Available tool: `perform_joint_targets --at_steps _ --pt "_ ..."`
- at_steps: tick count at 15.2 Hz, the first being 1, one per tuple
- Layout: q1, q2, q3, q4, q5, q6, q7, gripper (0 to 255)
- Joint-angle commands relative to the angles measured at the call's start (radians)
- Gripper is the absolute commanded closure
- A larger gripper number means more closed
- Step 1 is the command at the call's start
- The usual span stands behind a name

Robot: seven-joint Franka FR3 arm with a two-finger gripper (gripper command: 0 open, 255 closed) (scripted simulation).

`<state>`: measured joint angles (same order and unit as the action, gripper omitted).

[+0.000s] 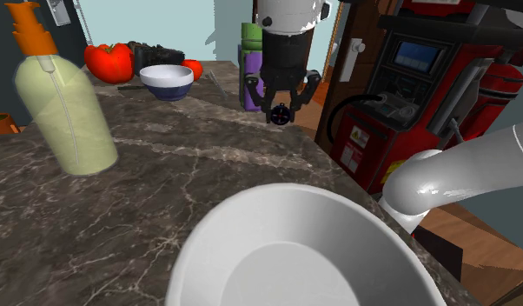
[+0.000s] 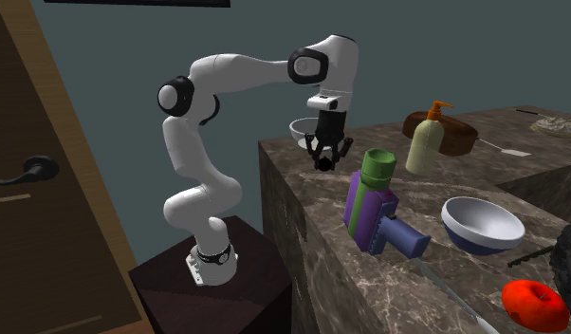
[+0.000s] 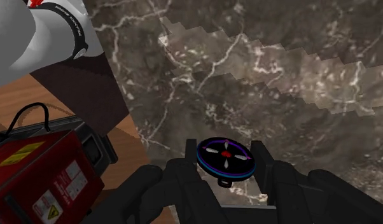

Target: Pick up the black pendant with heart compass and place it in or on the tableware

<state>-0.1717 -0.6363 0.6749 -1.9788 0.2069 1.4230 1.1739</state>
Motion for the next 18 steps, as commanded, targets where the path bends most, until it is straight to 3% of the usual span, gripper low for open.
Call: perform_joint_targets --at_steps 1,18 --pt "-0.006 0.012 -0.001 0.038 -0.007 -0.027 0.002 255" --pt "-0.059 0.143 0.017 0.376 -0.065 -0.244 0.026 255"
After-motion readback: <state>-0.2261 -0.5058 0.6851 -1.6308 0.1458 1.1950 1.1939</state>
